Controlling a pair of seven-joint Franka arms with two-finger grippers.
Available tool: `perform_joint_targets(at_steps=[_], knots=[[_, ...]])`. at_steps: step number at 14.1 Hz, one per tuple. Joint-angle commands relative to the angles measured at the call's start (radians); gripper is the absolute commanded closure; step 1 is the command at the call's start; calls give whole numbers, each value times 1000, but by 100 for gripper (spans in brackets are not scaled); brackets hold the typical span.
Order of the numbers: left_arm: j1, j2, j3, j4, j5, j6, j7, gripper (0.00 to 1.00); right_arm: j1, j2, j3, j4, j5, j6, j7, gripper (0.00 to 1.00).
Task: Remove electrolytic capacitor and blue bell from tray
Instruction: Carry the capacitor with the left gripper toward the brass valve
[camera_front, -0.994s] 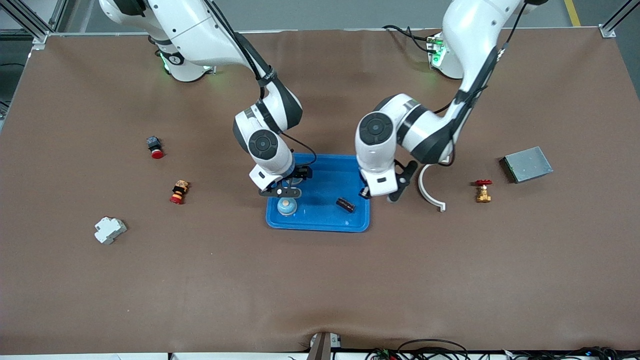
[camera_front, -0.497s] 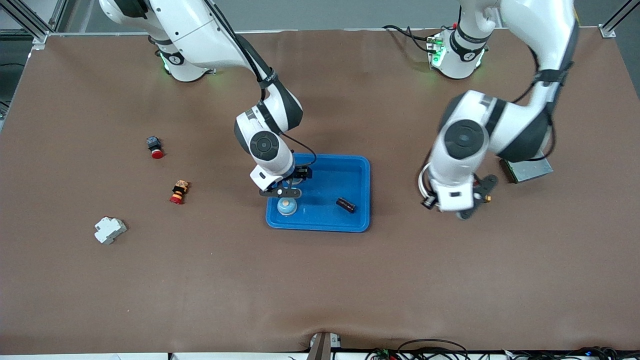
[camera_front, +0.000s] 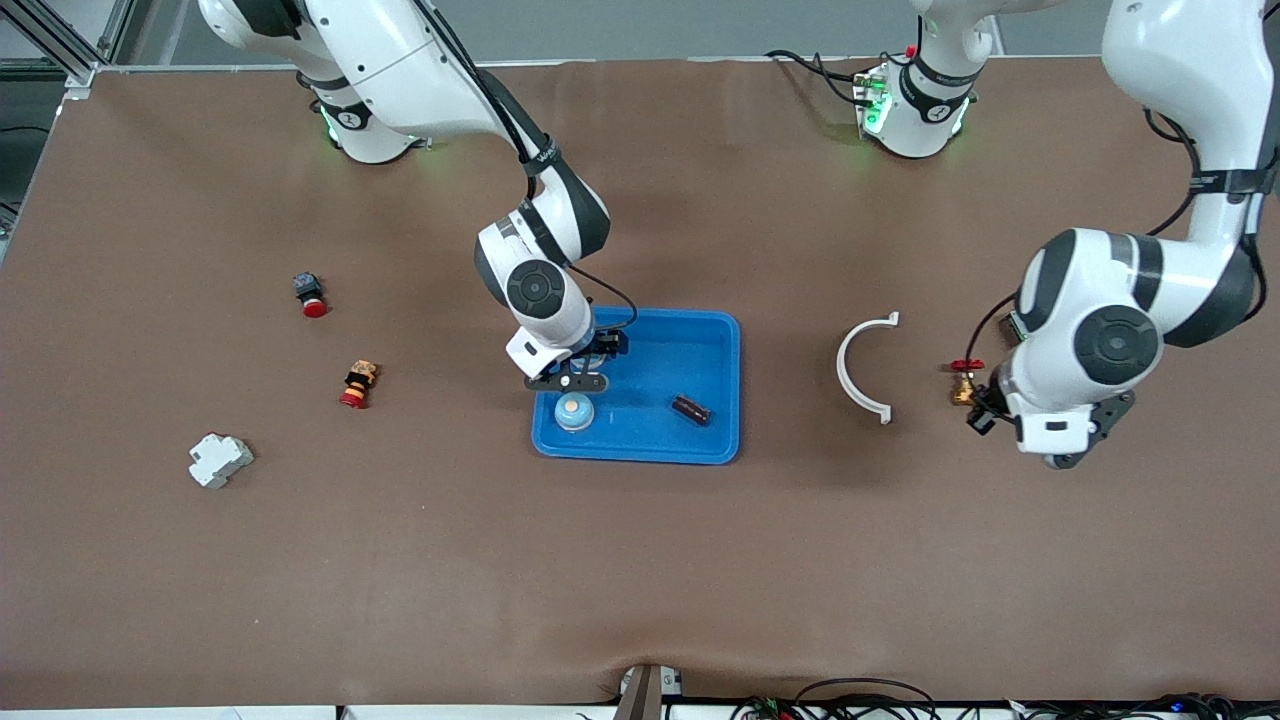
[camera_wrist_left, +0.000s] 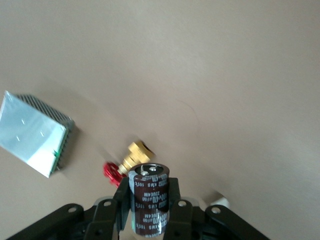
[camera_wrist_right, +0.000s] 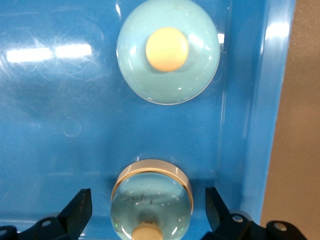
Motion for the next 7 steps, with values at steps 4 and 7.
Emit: perform_joint_targets(at_steps=[4, 7], knots=[[123, 50, -9, -65, 22, 163, 136, 100, 9, 0, -6, -8, -14, 3, 12, 28], [147, 111, -2, -87, 70, 258, 125, 100, 9, 0, -6, -7, -14, 5, 13, 75]])
